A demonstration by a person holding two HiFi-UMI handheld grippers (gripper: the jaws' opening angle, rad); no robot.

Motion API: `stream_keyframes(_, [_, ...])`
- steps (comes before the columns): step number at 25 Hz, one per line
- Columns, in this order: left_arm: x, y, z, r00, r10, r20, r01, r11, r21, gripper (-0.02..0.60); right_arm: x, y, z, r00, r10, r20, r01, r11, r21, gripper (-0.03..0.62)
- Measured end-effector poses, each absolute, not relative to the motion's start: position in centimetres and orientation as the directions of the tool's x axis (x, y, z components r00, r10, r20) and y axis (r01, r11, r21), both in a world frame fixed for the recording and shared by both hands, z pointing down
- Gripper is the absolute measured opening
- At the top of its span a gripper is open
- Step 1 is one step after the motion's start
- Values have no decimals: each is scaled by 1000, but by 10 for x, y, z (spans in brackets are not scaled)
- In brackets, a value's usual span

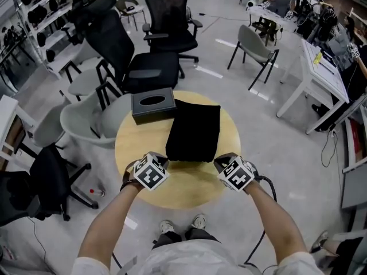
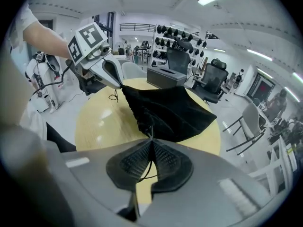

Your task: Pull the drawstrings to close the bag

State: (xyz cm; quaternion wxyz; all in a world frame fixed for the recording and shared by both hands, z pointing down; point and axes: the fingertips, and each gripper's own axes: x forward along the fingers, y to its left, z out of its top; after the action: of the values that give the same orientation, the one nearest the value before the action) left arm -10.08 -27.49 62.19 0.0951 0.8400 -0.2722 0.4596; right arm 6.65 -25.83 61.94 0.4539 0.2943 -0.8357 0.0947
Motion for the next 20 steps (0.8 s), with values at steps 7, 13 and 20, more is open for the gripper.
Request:
stream_keyframes(7, [-101,-292,573,437,-469,768,-563,-808,-173,5,70,-274,579,-424,-506,751,-606,775,179,5])
stream_keyframes(13, [-99,-305,531,446,-547,708,-592,-774,-225,5,74,-284,544,-432,-571,698,-637,741,212,5])
stream_keyframes(20, [-97,-319,482,454,-641,619,-633,-721,-282,5,79,-301,497,-424,-665,615,-675,685,275,5])
